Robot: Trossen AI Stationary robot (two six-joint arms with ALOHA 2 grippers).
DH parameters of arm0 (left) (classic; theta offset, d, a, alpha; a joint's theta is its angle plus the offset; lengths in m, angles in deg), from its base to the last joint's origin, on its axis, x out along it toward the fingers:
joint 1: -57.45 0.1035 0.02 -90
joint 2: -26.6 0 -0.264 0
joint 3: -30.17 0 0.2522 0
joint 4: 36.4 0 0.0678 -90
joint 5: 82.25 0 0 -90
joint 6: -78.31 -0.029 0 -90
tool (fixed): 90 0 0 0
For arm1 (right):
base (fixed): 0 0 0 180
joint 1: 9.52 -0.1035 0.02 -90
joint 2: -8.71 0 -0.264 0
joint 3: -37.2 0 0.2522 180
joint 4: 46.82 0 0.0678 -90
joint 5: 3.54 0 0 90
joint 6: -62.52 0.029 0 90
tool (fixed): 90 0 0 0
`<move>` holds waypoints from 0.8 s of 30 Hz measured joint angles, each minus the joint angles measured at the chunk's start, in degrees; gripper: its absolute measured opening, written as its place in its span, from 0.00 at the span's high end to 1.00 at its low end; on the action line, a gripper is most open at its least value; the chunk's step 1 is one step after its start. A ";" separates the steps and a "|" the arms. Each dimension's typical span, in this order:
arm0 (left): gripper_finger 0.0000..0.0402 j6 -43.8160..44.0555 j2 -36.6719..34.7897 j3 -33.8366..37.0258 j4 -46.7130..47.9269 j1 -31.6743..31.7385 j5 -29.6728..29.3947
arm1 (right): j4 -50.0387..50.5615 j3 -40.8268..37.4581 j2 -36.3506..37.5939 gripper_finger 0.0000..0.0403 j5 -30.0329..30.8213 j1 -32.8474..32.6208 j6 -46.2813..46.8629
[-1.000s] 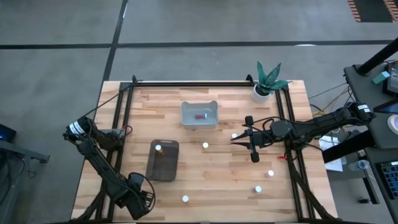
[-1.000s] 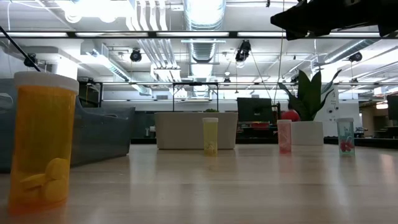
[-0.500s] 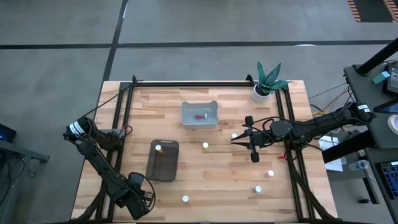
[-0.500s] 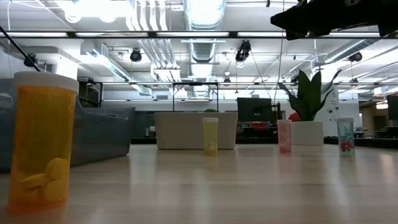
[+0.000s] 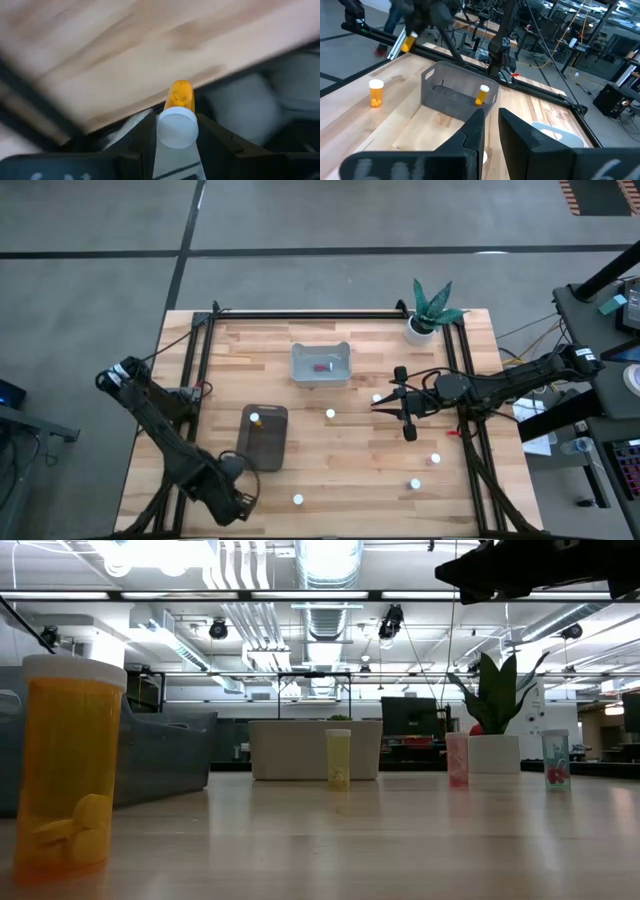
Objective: Pick and place medicine bottles into bin by pill shape (circle, oval)
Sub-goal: Put the left orange tablet bottle into the black bin
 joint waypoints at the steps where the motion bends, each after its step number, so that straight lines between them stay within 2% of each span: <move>1: 0.75 -3.15 -0.06 -1.30 -0.42 1.13 -1.93 | 0.00 0.00 0.00 0.88 0.00 0.00 -0.02; 4: 0.75 -13.73 -0.06 -5.02 -1.44 5.25 -8.50 | 0.04 0.00 0.00 0.88 0.00 0.10 -0.04; 6: 0.75 -20.20 0.05 -7.09 -2.10 8.60 -10.83 | 0.09 0.00 0.00 0.88 0.01 0.11 -0.04; 12: 0.75 -34.27 1.18 -10.96 -2.07 18.06 -9.11 | 0.15 0.00 0.00 0.88 0.02 0.11 -0.18; 16: 0.75 -40.28 1.23 -11.14 2.60 23.63 -6.22 | 0.22 0.00 0.00 0.88 0.03 0.12 -0.23; 20: 0.75 -45.12 1.25 -11.09 9.30 28.74 -6.25 | 0.22 0.00 0.00 0.88 0.04 0.13 -0.22; 24: 0.75 -49.95 1.27 -11.03 11.78 32.84 -7.92 | 0.22 0.00 0.00 0.88 0.04 0.13 -0.24</move>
